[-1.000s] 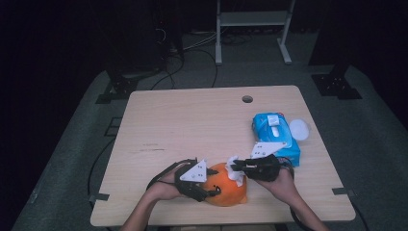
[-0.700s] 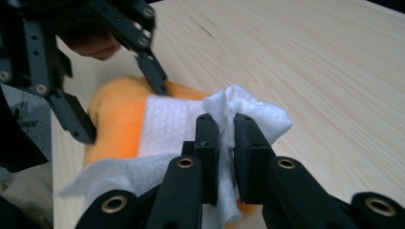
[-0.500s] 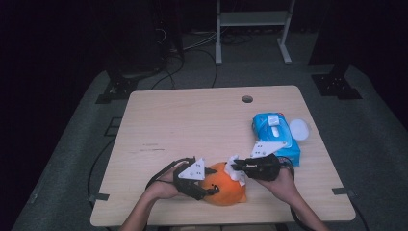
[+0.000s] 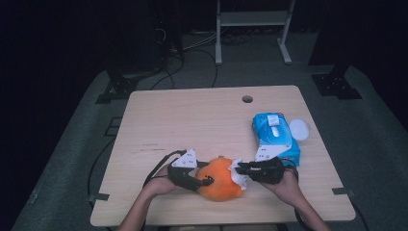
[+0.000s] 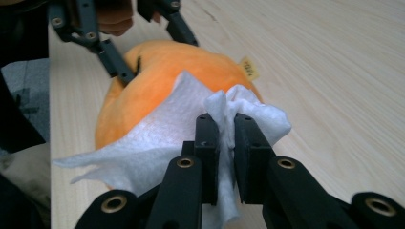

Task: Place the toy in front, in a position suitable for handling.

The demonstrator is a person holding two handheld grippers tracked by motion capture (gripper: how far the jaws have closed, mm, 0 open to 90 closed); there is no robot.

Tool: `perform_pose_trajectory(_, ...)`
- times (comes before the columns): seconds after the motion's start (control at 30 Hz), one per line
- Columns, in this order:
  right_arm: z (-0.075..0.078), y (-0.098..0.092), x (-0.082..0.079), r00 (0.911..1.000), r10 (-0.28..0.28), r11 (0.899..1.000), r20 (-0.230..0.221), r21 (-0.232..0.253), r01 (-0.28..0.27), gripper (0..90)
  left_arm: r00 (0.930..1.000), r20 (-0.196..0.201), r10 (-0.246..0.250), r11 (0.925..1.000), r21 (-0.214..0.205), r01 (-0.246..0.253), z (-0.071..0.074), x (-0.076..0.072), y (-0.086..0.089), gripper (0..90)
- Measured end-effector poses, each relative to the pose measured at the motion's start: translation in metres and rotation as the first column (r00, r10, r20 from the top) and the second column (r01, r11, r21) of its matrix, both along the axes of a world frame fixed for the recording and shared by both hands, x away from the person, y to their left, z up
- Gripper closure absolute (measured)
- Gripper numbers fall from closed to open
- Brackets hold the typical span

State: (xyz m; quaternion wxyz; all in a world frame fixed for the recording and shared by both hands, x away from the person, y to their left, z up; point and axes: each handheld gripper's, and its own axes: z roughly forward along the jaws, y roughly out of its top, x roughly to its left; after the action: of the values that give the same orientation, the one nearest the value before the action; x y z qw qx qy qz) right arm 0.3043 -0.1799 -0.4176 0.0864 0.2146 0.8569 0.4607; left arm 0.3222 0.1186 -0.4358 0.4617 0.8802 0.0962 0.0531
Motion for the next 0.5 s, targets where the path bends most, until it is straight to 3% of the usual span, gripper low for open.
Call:
perform_pose_trajectory(0.07, 0.000, 0.000, 0.000, 0.9998, 0.021, 1.000, -0.005, 0.007, -0.021, 80.3, 0.9998, -0.015, 0.010, 0.9999, -0.007, -0.010, -0.001, 0.002, 0.002, 38.9)
perform_pose_trajectory(0.2, -0.004, -0.005, 0.004, 0.9965, 0.059, 0.997, -0.060, 0.042, -0.057, 80.2, 0.9998, -0.018, 0.006, 0.9999, -0.011, -0.007, -0.001, 0.003, 0.003, 38.7)
perform_pose_trajectory(0.27, -0.004, -0.006, 0.008, 0.9970, 0.037, 0.998, -0.068, 0.046, -0.034, 80.2, 0.9999, -0.005, -0.010, 0.9999, -0.007, 0.010, 0.000, 0.001, 0.001, 38.6)
perform_pose_trajectory(0.37, -0.006, -0.008, 0.014, 0.9971, -0.016, 0.999, -0.075, 0.044, 0.019, 80.2, 0.9998, -0.019, -0.005, 0.9998, -0.017, 0.005, 0.000, 0.002, 0.001, 38.3)
perform_pose_trajectory(0.5, -0.009, -0.009, 0.015, 0.9955, -0.016, 0.999, -0.094, 0.030, 0.018, 80.3, 0.9991, -0.038, 0.020, 0.9994, -0.026, -0.021, 0.000, 0.005, 0.002, 38.3)
